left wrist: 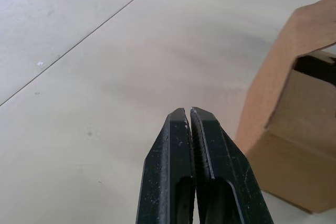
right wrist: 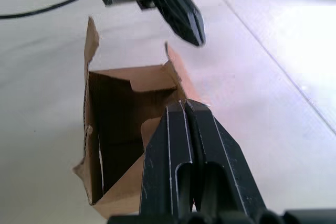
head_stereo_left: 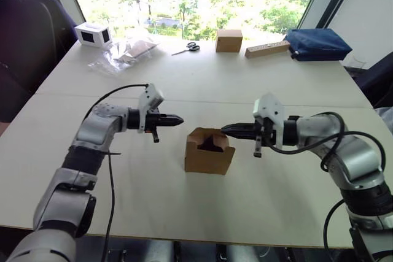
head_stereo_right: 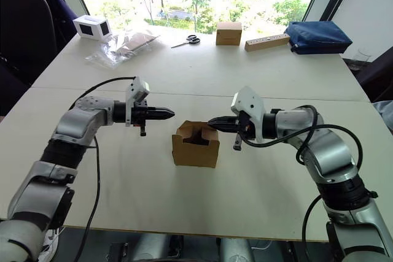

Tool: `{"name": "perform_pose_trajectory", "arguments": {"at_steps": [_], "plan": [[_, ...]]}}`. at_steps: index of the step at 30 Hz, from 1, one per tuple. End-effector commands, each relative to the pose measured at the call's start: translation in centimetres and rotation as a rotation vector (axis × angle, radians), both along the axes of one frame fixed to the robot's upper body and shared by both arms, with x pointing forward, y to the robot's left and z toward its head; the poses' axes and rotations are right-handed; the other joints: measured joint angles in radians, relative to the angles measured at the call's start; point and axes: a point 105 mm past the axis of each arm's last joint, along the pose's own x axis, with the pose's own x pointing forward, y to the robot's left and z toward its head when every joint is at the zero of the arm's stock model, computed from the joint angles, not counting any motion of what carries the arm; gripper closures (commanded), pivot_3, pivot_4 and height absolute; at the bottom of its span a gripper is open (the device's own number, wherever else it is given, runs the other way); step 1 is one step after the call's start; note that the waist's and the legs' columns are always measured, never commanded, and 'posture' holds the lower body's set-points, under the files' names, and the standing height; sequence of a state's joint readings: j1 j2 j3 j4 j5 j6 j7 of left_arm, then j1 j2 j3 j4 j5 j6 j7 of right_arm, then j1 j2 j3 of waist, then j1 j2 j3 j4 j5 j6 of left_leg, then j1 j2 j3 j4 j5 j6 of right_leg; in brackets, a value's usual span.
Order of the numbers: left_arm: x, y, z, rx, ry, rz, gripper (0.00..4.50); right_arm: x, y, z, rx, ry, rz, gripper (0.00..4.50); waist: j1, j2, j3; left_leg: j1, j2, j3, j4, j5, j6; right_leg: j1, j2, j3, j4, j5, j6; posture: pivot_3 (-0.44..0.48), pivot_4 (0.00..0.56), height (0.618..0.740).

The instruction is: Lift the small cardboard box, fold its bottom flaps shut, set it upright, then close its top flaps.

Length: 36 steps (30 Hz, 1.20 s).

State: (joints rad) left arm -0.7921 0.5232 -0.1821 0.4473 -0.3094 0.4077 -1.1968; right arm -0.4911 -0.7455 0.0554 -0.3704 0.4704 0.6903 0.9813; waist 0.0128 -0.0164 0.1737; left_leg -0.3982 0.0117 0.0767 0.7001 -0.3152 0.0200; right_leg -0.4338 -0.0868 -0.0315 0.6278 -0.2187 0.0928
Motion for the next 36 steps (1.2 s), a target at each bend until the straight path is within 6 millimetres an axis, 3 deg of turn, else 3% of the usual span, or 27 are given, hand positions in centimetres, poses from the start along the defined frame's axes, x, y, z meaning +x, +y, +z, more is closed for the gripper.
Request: {"name": "perform_pose_trajectory", "arguments": {"at_steps": [1,6,10,14,21,36], "plan": [[0.6,-0.7,0.1,0.018,-0.031,-0.050,4.39,-1.2,0.1,2.9,0.028,-0.074,0.023,4.50,0.000,0.000,0.000,0.000,0.000,0.000,0.000,0.000,0.000,0.000,0.000,0.000,0.000,0.000,0.000,0.000,0.150,0.740],[0.8,-2.2,-1.2,0.028,0.011,-0.113,4.39,-6.1,2.9,1.9,0.050,0.002,0.163,4.50,-0.001,0.000,0.000,0.000,0.001,-0.001,0.000,0.000,0.000,0.000,0.000,-0.001,0.000,0.000,0.000,0.000,0.150,0.740],[0.4,-3.0,-1.4,0.016,0.045,-0.168,4.39,-7.3,3.8,0.6,0.008,0.023,0.174,4.50,-0.003,0.000,0.000,-0.001,0.002,-0.001,0.000,0.000,0.000,-0.001,-0.001,-0.001,0.000,0.000,0.000,0.000,0.150,0.740],[-0.1,-3.5,-1.7,0.009,0.083,-0.216,4.39,-6.6,4.1,-1.1,-0.080,0.007,0.132,4.50,-0.002,0.000,0.000,-0.001,0.002,-0.001,0.000,-0.001,0.001,-0.001,-0.001,-0.001,0.000,0.000,0.000,0.000,0.150,0.740],[-1.1,-4.3,-1.6,-0.011,0.123,-0.290,4.39,-5.1,4.5,-1.3,-0.101,-0.045,0.087,4.50,-0.002,0.000,0.000,-0.004,0.001,-0.001,0.000,-0.001,0.001,-0.003,-0.001,-0.001,0.000,0.000,0.000,0.000,0.150,0.740],[-1.4,-5.0,-1.7,-0.010,0.115,-0.323,4.39,-3.8,5.6,-2.5,-0.116,-0.037,0.072,4.50,-0.002,0.000,0.000,-0.006,0.001,-0.001,0.001,-0.001,0.001,-0.005,-0.001,-0.001,0.000,0.000,0.000,0.000,0.150,0.740]]}}
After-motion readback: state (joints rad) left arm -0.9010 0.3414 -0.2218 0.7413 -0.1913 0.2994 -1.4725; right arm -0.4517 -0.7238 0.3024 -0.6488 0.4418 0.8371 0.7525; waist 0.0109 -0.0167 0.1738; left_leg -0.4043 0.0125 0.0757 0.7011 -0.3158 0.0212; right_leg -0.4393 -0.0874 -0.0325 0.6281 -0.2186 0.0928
